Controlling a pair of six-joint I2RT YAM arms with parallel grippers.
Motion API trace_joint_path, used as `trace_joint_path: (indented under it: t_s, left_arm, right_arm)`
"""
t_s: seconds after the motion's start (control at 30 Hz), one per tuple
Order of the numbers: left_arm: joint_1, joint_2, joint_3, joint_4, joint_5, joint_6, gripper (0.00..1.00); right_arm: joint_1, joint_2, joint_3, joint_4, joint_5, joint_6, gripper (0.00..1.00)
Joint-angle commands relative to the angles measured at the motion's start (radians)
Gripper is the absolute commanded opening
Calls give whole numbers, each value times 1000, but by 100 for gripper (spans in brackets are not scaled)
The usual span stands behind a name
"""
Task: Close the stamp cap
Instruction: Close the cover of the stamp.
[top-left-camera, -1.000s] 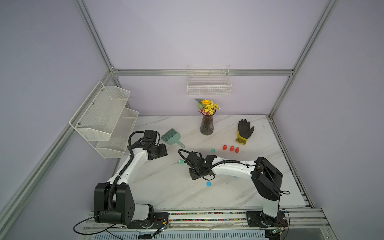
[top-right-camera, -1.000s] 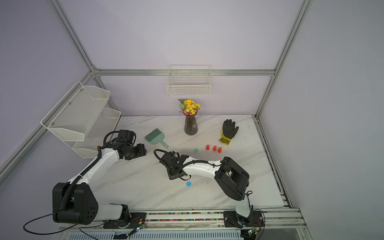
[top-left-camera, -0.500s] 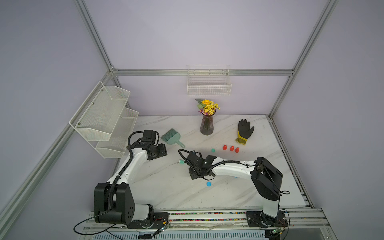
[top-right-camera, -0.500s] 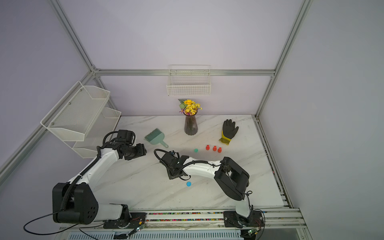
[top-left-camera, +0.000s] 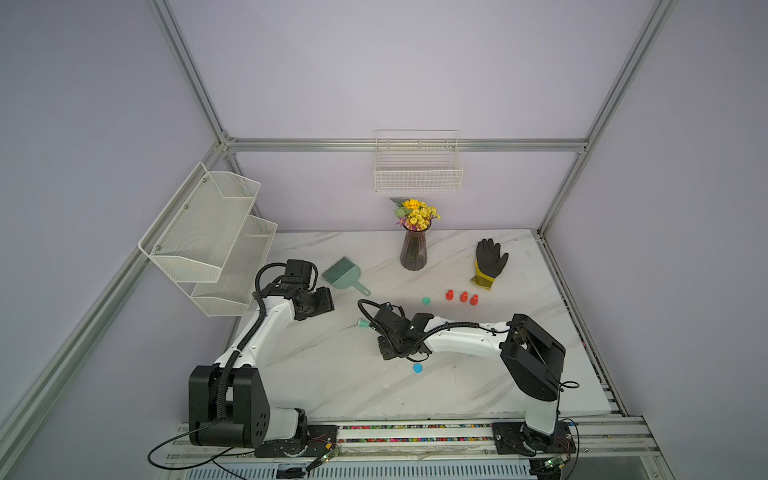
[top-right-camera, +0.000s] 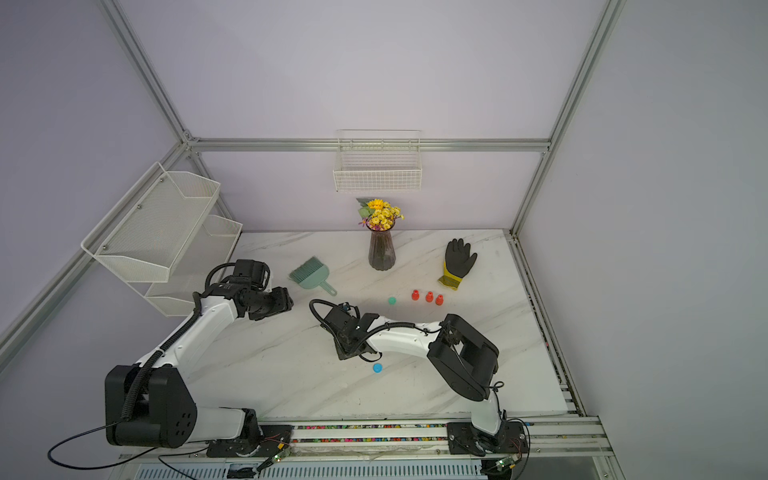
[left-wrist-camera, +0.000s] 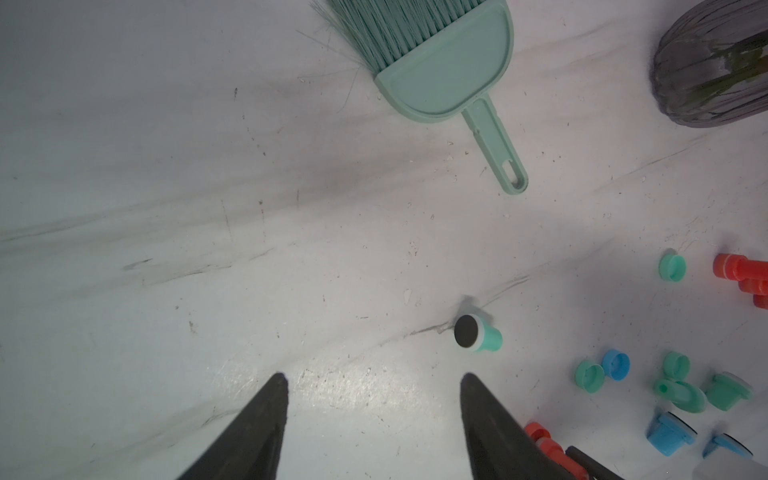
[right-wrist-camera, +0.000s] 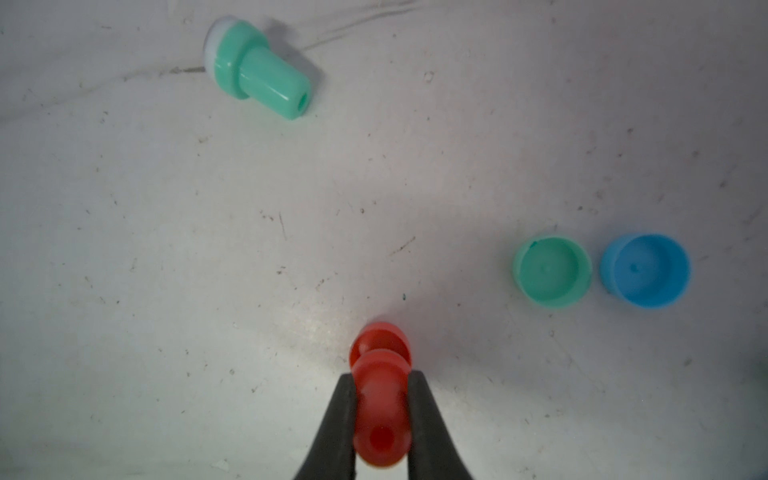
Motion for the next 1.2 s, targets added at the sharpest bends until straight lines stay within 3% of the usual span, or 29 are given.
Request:
trace_joint_path:
  t_s: [0.0, 0.5, 1.17]
  left_arm:
    - [10, 5, 15, 30, 14, 36, 66]
    - [15, 6, 14, 29, 20, 38, 66]
    - [19, 12, 14, 29, 23, 38, 66]
  right_arm:
    - [6, 29, -15, 13, 9, 11, 0]
    - [13, -38, 10, 7, 46, -4, 0]
    - [13, 23, 19, 29, 21, -8, 0]
